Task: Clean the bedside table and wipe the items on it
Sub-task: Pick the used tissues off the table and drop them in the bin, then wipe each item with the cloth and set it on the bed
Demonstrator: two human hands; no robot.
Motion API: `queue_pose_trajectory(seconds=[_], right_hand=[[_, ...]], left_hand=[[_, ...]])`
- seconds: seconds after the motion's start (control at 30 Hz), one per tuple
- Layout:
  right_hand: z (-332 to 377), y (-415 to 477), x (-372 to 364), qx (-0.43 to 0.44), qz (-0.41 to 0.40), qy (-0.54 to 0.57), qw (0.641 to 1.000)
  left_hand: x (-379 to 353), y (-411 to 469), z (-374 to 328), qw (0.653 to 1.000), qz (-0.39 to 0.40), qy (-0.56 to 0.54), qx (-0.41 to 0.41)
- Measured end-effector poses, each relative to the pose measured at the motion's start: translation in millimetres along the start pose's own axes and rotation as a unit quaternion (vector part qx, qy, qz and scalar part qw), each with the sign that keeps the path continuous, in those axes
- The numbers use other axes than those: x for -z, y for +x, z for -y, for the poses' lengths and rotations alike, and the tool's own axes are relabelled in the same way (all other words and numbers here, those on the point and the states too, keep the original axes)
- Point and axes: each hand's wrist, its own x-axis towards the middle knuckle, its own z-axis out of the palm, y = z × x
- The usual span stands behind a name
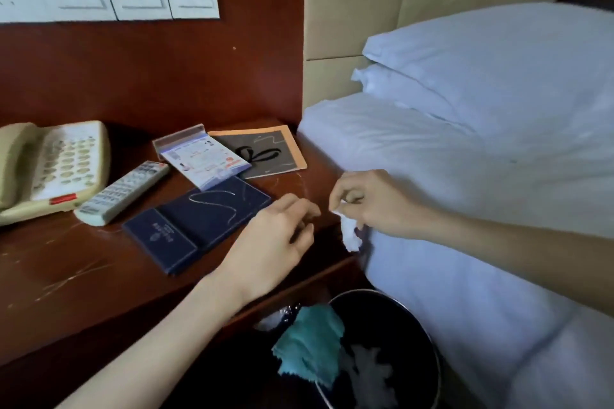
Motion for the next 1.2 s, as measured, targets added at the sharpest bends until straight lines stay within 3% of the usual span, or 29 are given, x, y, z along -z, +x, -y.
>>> queue_pose_trajectory(seconds=[0.13,0.27,0.43,0.5,0.6,0.7,0.77,0.83,0.97,1.1,1.2], right_hand=[[-20.8,-54.3,-10.1,-0.042,0.110,-0.106,0.987],[-54.8,-78.2,-38.7,-0.101,0.227,-0.166,0.954],[-91.4,-87.5,-79.3,-0.190,0.326,-0.197,0.905],[-98.1,-90.4,-91.3,-0.218,0.363,-0.195,0.885],[-105.7,-94.3,-106.5,-0.265,0.365,-0.155,0.879],[-112.0,-94.3,-120.5,-0.290,0.318,-0.121,0.895],[-115.8,-92.9,-128.3,-0.331,0.268,-0.062,0.903],[-120.2,-92.2,-133.9,-0.372,0.213,0.001,0.903],[-125.1,-94.5,-145.9,-0.424,0.162,0.096,0.886],[-118.3,-95.6,-150.3,-0.393,0.166,0.120,0.897],[-107.2,-92.6,-140.4,-0.347,0.141,0.173,0.911]], left_hand=[[-37.8,-18.0,-9.3,0.996,0.088,0.020,-0.021],[-79.8,-37.0,3.9,0.978,0.199,-0.002,0.063],[-133.9,-75.7,40.1,0.882,0.381,0.000,0.278],[-148.1,-92.6,53.7,0.846,0.369,-0.079,0.377],[-158.9,-104.7,68.6,0.780,0.269,-0.241,0.511],[-163.4,-105.1,74.0,0.652,0.186,-0.378,0.630],[-167.6,-105.1,76.6,0.601,0.142,-0.453,0.644],[-170.6,-105.4,77.9,0.617,0.118,-0.460,0.628],[-165.6,-107.2,73.0,0.713,0.101,-0.382,0.580],[-149.9,-105.2,48.3,0.817,0.136,-0.307,0.469],[-132.8,-98.0,23.6,0.876,0.146,-0.290,0.356]])
